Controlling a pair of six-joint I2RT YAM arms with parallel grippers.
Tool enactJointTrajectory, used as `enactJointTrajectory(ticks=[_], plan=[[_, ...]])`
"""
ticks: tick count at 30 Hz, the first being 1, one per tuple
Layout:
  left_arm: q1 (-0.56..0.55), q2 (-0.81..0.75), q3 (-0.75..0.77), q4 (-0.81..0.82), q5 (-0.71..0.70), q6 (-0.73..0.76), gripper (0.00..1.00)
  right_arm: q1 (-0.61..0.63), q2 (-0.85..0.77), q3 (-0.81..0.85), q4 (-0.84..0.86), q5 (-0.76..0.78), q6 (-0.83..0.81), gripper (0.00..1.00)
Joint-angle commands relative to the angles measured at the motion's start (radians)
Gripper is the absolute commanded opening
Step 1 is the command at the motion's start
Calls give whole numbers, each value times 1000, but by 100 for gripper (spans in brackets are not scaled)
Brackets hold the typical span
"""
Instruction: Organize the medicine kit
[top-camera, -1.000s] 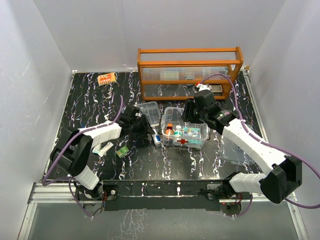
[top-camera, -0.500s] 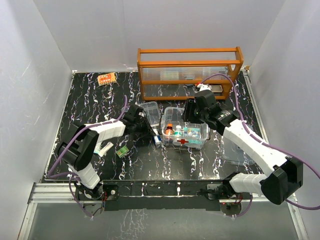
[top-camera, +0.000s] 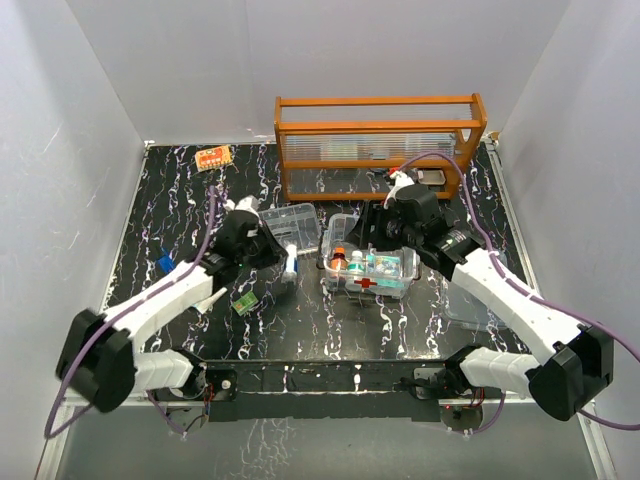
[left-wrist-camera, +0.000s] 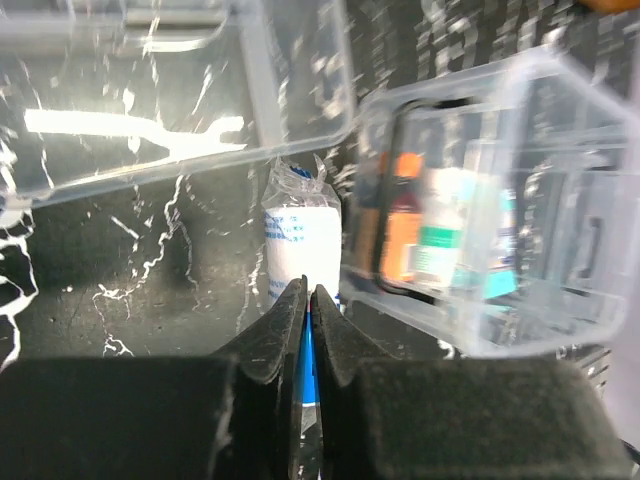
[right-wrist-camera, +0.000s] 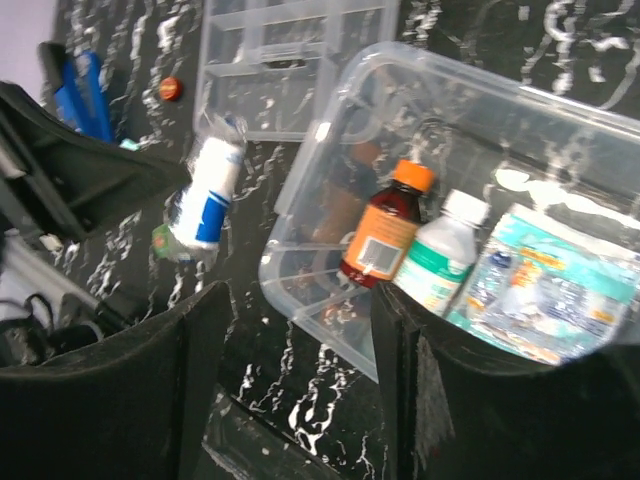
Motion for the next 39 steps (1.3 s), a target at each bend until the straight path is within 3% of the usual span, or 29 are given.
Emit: enactJointTrajectory(ticks=[1, 6, 11, 25, 28, 31, 34, 35, 39], plan=[[0, -201, -2, -24, -70, 85, 4, 5, -48, -46, 228, -182, 29, 59], [2, -328, 51, -42, -72, 122, 4, 12, -58, -118, 461, -310, 164, 62], [2, -377, 116, 27, 23, 103, 4, 45, -58, -162, 703, -357, 294, 68], [2, -375, 267, 44, 63, -17, 0, 158, 96, -127, 1012, -172, 545, 75], [1, -365, 294, -57, -34, 26, 1, 161, 114, -102, 948, -90, 546, 75], [1, -332, 338, -225, -123, 115, 15, 168, 96, -71, 784, 8, 471, 75], [1, -301, 296, -317, -98, 177, 47, 174, 74, -70, 666, 72, 424, 74], [1, -285, 274, -327, -72, 195, 53, 174, 67, -74, 630, 90, 417, 74], [2, -190, 215, -316, 49, 253, 63, 177, 32, -104, 548, 147, 405, 72]])
